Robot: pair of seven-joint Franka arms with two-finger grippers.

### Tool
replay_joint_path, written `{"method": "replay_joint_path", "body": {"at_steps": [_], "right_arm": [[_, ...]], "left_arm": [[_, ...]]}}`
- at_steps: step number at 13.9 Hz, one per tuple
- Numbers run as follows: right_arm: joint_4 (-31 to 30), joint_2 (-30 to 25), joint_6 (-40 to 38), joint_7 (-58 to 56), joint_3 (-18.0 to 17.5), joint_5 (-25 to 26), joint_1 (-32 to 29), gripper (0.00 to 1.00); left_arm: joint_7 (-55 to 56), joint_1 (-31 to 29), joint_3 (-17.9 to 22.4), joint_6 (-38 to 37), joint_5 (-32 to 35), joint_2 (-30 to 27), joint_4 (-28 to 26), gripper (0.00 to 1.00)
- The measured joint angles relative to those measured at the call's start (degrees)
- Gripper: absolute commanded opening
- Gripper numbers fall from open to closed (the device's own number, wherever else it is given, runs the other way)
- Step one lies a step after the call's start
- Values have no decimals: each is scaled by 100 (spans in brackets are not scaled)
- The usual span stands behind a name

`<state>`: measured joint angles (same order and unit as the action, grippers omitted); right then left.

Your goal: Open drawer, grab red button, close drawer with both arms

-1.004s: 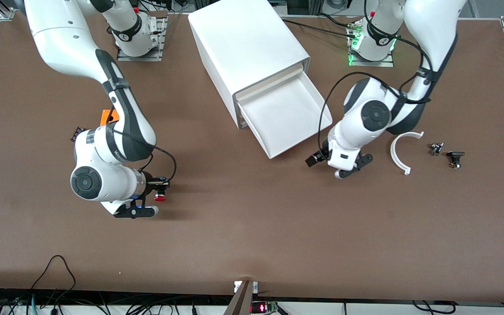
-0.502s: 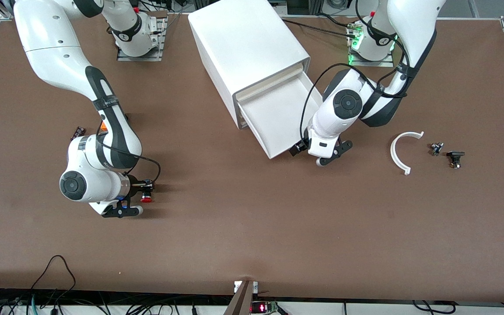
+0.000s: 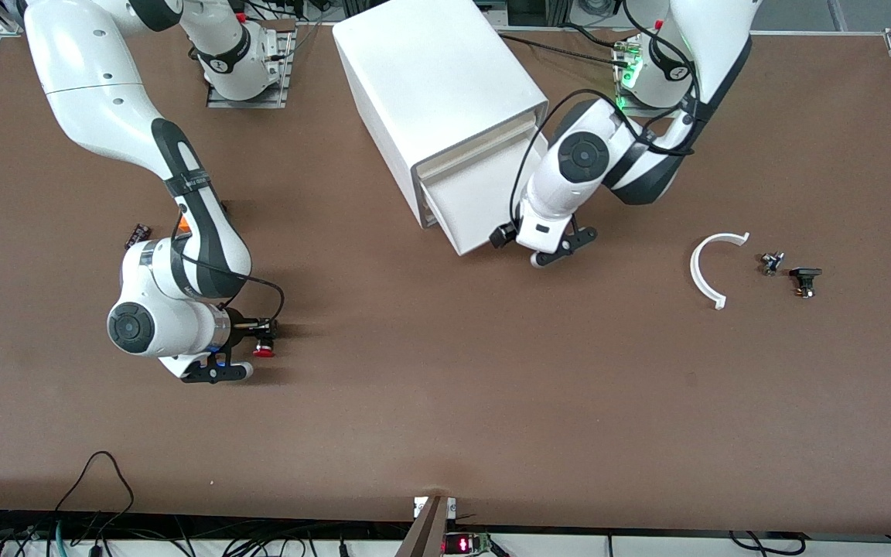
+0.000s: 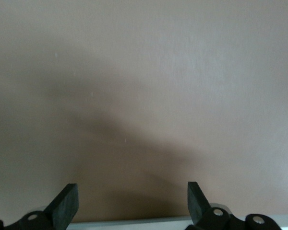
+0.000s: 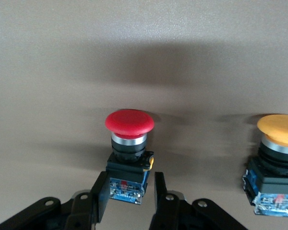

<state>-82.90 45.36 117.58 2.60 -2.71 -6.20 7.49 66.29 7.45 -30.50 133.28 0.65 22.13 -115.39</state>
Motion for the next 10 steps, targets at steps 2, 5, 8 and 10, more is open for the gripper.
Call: {"method": "replay_joint_path", "body": {"at_steps": [2, 5, 8, 10], "right_arm": [[0, -1, 0, 2, 24, 0, -3, 99], [11, -102, -38, 1, 212, 1, -19, 99], [20, -509, -394, -3, 436, 15, -55, 99], [-18, -823, -568, -3, 507, 17, -67, 99]], "left_arm": [[17, 1, -158, -111, 0, -19, -43, 100], [103, 2, -415, -244, 0, -20, -71, 100], [199, 5, -657, -319, 0, -20, -108, 100], [263, 7, -783, -352, 0, -20, -127, 100]]}}
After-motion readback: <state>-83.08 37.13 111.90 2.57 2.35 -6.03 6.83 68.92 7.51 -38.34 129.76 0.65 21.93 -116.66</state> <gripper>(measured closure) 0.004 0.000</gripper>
